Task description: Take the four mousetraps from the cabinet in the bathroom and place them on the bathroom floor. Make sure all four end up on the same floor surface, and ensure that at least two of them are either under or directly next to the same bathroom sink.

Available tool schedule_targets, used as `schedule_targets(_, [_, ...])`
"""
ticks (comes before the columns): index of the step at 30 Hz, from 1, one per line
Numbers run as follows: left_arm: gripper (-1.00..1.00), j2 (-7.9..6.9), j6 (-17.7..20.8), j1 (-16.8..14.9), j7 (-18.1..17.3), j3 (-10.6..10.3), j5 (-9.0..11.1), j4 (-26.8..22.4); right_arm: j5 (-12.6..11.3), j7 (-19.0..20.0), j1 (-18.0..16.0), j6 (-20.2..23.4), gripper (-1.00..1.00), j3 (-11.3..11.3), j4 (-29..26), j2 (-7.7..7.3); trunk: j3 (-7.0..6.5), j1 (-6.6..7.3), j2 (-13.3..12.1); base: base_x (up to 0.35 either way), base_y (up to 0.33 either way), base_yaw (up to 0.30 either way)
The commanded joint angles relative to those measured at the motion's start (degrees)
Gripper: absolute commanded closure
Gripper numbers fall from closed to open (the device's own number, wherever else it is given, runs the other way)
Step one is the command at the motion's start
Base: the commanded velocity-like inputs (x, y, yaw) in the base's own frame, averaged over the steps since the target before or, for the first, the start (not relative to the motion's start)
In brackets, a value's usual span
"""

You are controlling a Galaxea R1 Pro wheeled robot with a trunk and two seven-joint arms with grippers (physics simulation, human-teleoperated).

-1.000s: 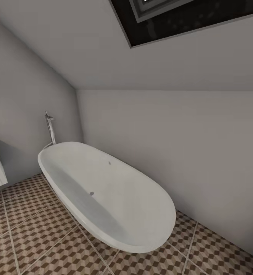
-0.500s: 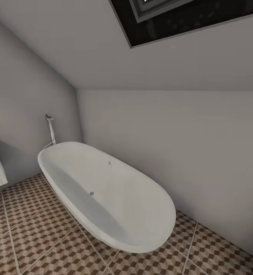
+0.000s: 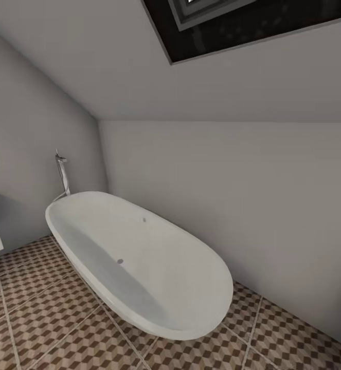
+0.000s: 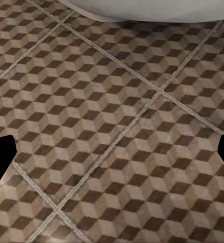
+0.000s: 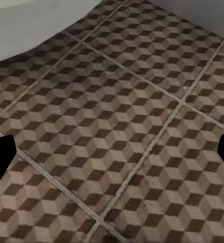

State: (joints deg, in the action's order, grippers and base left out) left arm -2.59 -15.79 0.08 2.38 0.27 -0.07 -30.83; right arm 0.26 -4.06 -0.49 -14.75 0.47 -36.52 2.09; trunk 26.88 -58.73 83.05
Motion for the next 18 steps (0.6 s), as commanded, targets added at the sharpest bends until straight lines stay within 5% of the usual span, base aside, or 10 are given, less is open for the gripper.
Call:
schedule_targets(1, [-1.00,-0.02,-0.11,0.01,0.17,-0.06,-0.02,-0.03,0.02,-0.24,-0.04,-0.17,-1.00,0.05,0.04,0.05,0.05,0.00,0.03,0.000,0.000,-0.221])
schedule_targets(18, [-1.00,0.04,-0.13,0.01,0.17,-0.09,0.09,0.48,0.00,-0.25,-0.04,-0.11,-1.00,0.05,0.04,0.02,0.05,0.00,0.03,0.000,0.000,-0.060])
